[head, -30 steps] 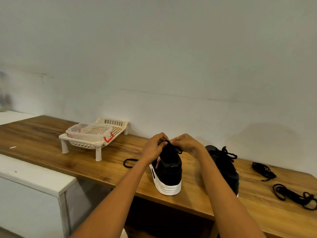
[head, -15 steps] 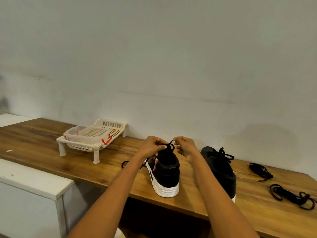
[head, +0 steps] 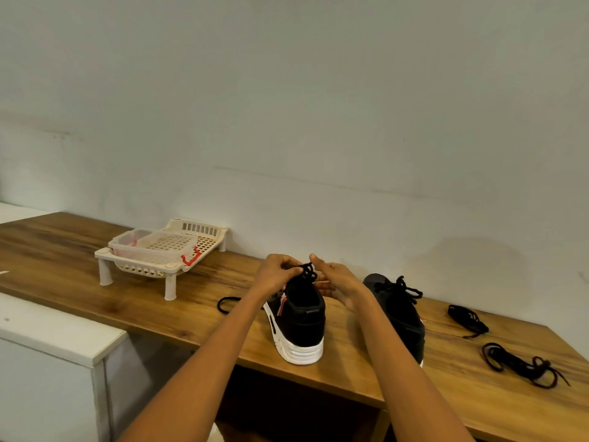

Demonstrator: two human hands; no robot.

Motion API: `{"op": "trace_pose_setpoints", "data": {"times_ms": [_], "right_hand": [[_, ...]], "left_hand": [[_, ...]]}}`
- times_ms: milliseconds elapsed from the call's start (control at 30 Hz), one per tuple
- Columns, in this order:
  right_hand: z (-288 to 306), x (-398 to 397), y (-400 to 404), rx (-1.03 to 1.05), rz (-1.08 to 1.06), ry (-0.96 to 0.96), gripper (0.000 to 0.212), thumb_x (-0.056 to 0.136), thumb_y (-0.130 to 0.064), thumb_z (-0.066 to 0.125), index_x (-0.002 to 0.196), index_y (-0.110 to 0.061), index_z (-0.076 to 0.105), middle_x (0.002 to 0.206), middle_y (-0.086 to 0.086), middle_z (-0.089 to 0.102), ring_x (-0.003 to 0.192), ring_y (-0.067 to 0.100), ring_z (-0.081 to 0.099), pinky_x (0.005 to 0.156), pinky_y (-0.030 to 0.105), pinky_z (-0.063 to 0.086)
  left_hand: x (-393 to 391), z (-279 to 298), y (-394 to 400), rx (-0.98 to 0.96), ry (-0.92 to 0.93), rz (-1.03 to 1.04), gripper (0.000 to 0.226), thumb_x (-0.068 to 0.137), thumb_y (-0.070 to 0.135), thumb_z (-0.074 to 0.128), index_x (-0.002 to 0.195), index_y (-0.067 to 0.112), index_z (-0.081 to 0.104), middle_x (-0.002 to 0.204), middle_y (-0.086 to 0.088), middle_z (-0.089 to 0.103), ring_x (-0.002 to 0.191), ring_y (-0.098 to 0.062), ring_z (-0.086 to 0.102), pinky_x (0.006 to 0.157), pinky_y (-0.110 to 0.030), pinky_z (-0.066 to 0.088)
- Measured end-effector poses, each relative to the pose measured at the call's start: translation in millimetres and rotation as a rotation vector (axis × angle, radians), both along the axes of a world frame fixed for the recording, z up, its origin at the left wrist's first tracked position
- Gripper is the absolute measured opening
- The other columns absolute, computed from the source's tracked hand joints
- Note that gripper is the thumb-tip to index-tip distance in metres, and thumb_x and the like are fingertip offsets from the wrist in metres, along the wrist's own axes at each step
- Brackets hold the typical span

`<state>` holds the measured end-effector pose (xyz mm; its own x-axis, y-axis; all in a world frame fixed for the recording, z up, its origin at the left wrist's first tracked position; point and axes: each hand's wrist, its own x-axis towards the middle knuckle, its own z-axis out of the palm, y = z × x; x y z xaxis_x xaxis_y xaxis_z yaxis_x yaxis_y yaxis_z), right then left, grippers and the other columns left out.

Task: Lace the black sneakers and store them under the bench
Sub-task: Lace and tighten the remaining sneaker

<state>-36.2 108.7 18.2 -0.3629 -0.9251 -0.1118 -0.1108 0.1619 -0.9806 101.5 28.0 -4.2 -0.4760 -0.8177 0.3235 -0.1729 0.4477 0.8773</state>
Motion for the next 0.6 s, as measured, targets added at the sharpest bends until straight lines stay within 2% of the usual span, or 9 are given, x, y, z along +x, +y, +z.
{"op": "trace_pose_setpoints", "data": {"times_ms": [67,167,300,433,600], "right_hand": [[0.4,-0.9,-0.1,-0.017,0.017,0.015,0.033,0.084,-0.028,0.071,0.103,-0.006,0.056,0.102,0.015,0.064,0.083,0.022,0.063,0.077,0.031,0.055],[0.7,-1.9,0.2,-0.075,-0.014,0.039,0.016,0.085,-0.001,0.065,0.096,-0.007,0.055,0.092,0.015,0.062,0.073,0.019,0.061,0.069,0.028,0.054],[2.7,-1.6,2.5,-0.134,0.008,0.113,0.018,0.086,0.003,0.061,0.101,-0.003,0.054,0.093,0.015,0.060,0.085,0.023,0.062,0.077,0.028,0.055],[-0.3,3.6,0.6,-0.143,0.007,0.141,0.027,0.086,0.002,0.063,0.109,-0.003,0.051,0.086,0.009,0.060,0.078,0.016,0.062,0.065,0.019,0.055],[-1.1,3.7,1.9,-0.145,-0.009,0.245,0.025,0.086,-0.003,0.064,0.107,-0.005,0.052,0.079,0.004,0.062,0.075,0.012,0.061,0.067,0.024,0.048]], "left_hand": [[-1.8,-1.5,0.7,-0.002,0.014,0.027,0.017,0.086,0.018,0.067,0.101,0.011,0.071,0.095,-0.002,0.071,0.083,-0.011,0.064,0.061,-0.017,0.046],[-3.1,-3.0,0.5,-0.001,0.031,0.044,0.016,0.084,0.016,0.069,0.099,0.010,0.072,0.095,-0.004,0.071,0.090,-0.014,0.065,0.075,-0.027,0.053],[-3.7,-3.7,1.0,-0.012,0.035,0.055,0.015,0.084,0.016,0.069,0.098,0.011,0.072,0.096,-0.005,0.072,0.090,-0.014,0.066,0.083,-0.030,0.054],[-2.9,-4.8,0.7,-0.023,0.038,0.051,0.016,0.084,0.014,0.069,0.099,0.008,0.071,0.096,-0.006,0.072,0.091,-0.015,0.066,0.086,-0.031,0.054],[-2.7,-4.3,1.3,-0.049,0.028,0.045,0.016,0.084,0.014,0.069,0.099,0.008,0.071,0.096,-0.005,0.071,0.091,-0.015,0.065,0.084,-0.027,0.052]]}}
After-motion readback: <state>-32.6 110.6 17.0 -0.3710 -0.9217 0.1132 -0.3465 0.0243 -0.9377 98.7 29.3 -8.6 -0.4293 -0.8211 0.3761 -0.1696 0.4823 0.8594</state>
